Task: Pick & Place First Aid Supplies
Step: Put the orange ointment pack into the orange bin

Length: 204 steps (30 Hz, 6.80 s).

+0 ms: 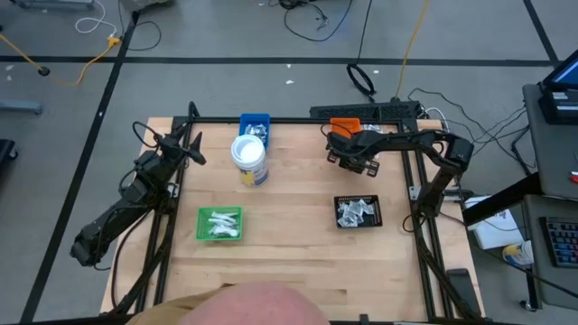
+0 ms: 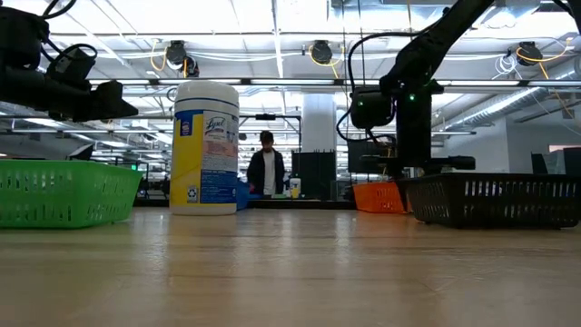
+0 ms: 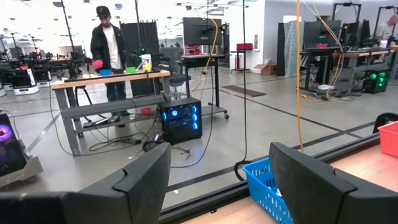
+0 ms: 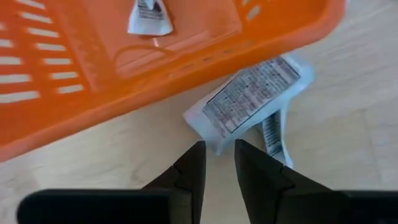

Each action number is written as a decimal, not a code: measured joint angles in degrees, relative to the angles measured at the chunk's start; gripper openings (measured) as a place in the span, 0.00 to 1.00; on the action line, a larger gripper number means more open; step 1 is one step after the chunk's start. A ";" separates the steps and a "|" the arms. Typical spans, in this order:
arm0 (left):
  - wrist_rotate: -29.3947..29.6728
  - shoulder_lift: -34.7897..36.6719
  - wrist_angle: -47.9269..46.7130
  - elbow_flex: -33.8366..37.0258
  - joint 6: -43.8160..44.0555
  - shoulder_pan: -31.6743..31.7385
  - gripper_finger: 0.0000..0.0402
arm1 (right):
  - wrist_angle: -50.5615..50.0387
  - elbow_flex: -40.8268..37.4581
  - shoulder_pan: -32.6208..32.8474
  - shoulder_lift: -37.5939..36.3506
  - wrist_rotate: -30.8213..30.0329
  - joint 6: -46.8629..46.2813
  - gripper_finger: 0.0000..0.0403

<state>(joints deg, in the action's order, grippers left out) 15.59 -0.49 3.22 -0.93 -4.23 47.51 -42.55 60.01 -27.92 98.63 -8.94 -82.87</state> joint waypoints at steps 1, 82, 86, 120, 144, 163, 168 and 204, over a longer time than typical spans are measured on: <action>0.00 0.02 0.00 0.00 0.00 0.00 0.69 | 0.23 0.00 -0.02 0.00 -0.01 0.04 0.18; -0.02 0.00 0.04 0.07 -0.02 0.00 0.68 | -14.23 23.23 -14.10 5.68 4.47 47.23 0.24; -0.02 0.02 0.04 0.07 -0.02 0.00 0.68 | -11.47 23.23 -14.10 3.52 4.40 48.21 0.39; -0.02 0.01 0.03 0.07 -0.02 -0.01 0.68 | 0.00 -11.39 4.92 -25.00 -5.85 32.34 0.48; -0.02 0.02 0.13 0.07 -0.02 0.00 0.68 | 18.42 -21.59 6.46 -17.86 -10.66 35.71 0.48; -0.03 0.02 0.33 0.09 -0.02 -0.02 0.68 | 17.53 -21.51 7.05 -16.50 -6.86 28.35 0.02; -0.04 0.02 0.33 0.09 -0.02 -0.02 0.68 | 10.37 -21.53 9.76 -22.01 -5.74 23.70 0.01; -0.02 0.02 0.37 0.09 -0.02 -0.02 0.68 | -10.03 17.28 -4.18 -4.70 -6.97 36.71 0.00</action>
<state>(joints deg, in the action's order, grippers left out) 15.57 -0.47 3.60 -0.84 -4.25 47.48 -52.58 77.29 -32.10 93.92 -15.91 -46.16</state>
